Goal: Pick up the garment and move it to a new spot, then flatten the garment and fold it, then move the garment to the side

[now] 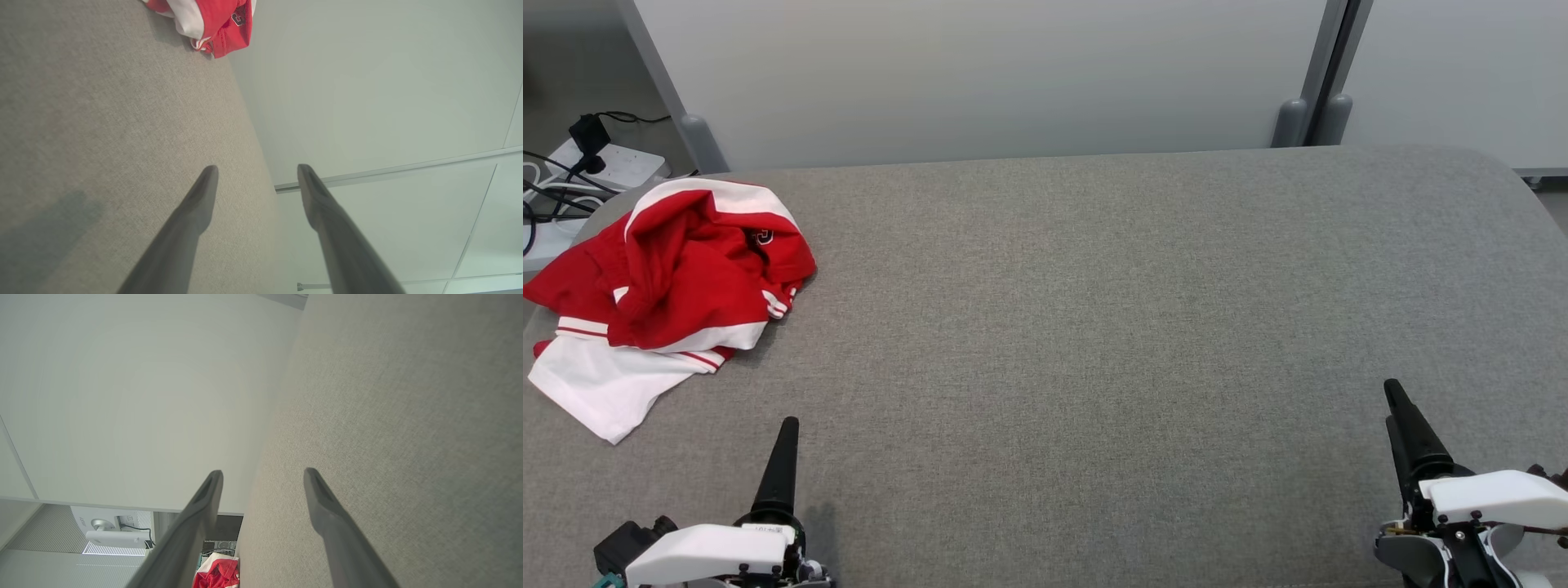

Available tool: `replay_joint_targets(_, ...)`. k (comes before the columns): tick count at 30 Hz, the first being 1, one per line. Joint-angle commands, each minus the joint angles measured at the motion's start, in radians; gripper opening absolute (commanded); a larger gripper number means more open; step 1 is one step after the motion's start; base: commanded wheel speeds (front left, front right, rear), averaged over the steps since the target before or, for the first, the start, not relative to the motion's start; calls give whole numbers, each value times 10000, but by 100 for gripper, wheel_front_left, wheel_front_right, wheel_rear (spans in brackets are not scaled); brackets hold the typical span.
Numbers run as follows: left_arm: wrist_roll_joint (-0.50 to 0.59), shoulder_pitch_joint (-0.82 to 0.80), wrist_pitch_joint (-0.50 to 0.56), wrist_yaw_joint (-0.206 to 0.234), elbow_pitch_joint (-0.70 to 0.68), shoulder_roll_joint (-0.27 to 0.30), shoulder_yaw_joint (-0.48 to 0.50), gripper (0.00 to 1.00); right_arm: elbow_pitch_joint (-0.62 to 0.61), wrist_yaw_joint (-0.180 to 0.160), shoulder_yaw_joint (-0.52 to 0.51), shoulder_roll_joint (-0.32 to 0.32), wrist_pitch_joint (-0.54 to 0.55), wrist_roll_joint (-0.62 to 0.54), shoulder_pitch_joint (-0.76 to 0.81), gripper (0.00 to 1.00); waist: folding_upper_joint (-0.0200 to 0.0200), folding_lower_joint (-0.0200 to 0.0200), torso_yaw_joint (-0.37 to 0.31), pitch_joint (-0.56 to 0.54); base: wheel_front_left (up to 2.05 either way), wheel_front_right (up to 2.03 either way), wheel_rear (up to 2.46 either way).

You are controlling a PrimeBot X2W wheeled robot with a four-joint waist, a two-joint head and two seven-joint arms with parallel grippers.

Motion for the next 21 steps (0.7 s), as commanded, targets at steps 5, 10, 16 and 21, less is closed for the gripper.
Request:
replay_joint_targets(5, 1072, -855, -211, -25, -89, 140, 67, 100, -50, 41, 211, -234, -261, -970, -738, 100, 0, -2, -11, 2, 0, 0, 0)
replay_joint_targets(10, 1916, -1031, -358, -29, 55, 149, 56, 100, 127, 43, 318, -269, -407, -1736, -941, 100, 0, -2, -19, 4, 0, 0, 0)
replay_joint_targets(16, 2720, -1219, -505, -32, 223, 187, 11, 100, 317, 45, 421, -314, -554, -2438, -1146, 100, 0, -2, -23, 12, 0, 0, 0)
replay_joint_targets(21, 3489, -1414, -651, -36, 389, 186, 45, 100, 588, 48, 492, -344, -701, -3088, -1353, 100, 0, -2, -28, 8, 0, 0, 0)
